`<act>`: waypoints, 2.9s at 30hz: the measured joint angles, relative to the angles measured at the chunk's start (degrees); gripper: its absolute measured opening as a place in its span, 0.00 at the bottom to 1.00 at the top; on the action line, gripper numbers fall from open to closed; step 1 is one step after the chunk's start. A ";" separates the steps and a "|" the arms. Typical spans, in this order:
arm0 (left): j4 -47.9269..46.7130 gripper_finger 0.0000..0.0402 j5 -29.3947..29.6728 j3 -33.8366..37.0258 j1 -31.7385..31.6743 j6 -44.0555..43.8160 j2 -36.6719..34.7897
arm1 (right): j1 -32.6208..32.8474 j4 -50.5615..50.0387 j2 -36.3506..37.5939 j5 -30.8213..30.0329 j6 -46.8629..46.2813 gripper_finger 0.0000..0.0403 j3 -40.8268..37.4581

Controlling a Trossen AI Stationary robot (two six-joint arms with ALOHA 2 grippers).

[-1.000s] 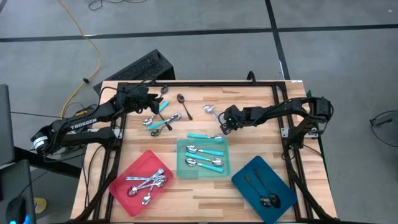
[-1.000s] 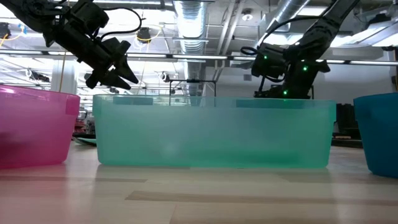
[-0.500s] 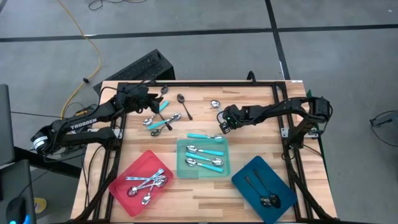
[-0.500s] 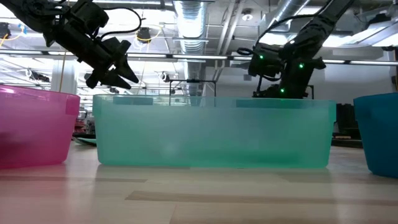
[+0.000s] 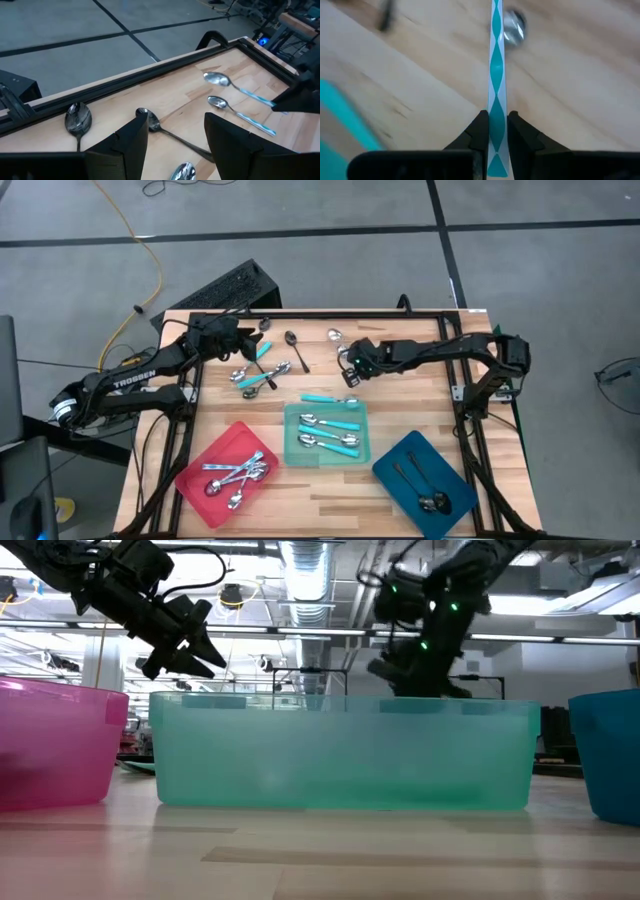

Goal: Sort silverware by color (type)

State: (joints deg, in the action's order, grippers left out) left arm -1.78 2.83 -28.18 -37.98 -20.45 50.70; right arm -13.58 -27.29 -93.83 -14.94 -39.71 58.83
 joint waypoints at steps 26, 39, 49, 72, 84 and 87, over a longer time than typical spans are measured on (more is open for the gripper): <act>-0.02 0.45 -5.57 -0.02 0.02 0.61 0.00 | 12.58 43.23 -0.24 -5.63 30.64 0.17 12.61; -1.18 0.45 -5.53 -0.04 0.00 -0.57 -0.02 | 15.55 43.58 -17.91 13.93 38.15 0.17 33.67; -2.32 0.45 -6.90 -0.04 0.00 -1.81 0.00 | 17.89 38.81 -22.16 22.96 46.53 0.17 42.81; -3.39 0.45 -6.83 -0.04 0.02 -2.06 0.00 | 23.10 49.35 -43.61 27.30 36.65 0.17 48.79; -3.59 0.45 -6.69 -0.04 0.02 -1.14 0.00 | 24.74 37.39 -52.32 28.31 39.56 0.17 58.65; -3.59 0.45 -6.69 -0.04 0.02 -0.90 0.00 | 24.94 31.41 -52.60 28.13 40.17 0.17 60.64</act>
State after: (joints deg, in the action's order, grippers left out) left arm -5.37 -3.86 -28.23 -37.95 -21.34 50.70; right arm 11.37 4.12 -146.43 13.19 0.46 119.47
